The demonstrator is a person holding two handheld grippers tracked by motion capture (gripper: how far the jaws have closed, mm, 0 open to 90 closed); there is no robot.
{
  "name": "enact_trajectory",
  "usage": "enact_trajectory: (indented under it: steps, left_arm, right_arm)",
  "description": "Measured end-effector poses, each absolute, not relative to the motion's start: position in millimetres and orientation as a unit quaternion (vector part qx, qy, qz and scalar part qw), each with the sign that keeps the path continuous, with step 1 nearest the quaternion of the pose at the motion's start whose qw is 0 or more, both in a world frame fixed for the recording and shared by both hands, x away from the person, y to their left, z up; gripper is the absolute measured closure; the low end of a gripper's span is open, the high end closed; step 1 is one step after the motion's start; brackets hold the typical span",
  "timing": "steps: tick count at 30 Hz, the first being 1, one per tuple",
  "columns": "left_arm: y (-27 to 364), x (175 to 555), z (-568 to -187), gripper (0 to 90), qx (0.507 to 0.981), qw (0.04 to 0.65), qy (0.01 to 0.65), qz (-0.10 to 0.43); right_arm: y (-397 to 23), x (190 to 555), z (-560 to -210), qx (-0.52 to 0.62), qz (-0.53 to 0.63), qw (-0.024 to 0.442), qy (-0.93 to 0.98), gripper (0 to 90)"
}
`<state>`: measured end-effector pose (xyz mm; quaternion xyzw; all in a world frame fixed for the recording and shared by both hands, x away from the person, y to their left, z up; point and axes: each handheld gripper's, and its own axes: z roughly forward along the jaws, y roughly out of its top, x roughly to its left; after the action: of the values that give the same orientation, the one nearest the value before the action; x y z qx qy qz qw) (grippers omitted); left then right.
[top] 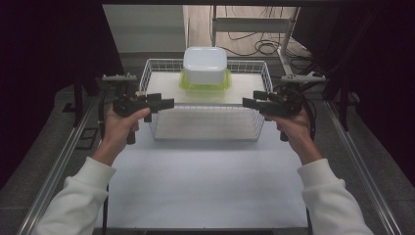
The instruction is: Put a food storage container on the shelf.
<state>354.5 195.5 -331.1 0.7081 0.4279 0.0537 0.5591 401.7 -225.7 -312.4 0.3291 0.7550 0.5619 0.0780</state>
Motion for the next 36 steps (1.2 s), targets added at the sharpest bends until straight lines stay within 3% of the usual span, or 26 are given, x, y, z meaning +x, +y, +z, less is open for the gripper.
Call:
enact_trajectory:
  steps: [10, 22, 36]
  left_arm:
    - [187.7, 317.7, -400.2, 25.5, 0.724, 0.534, 0.437, 0.026]
    - [183.2, 288.2, -478.3, 25.9, 0.753, 0.461, 0.47, 0.008]
    - [178.5, 286.4, -493.8, 25.7, 0.771, 0.433, 0.466, 0.031]
  right_arm:
    - [-242.0, 363.9, -370.8, 0.337, 0.543, 0.067, 0.766, 31.0]
    - [-256.9, 335.1, -459.3, 0.381, 0.474, 0.036, 0.793, 28.9]
    - [-252.9, 330.9, -473.2, 0.378, 0.448, 0.046, 0.809, 27.0]
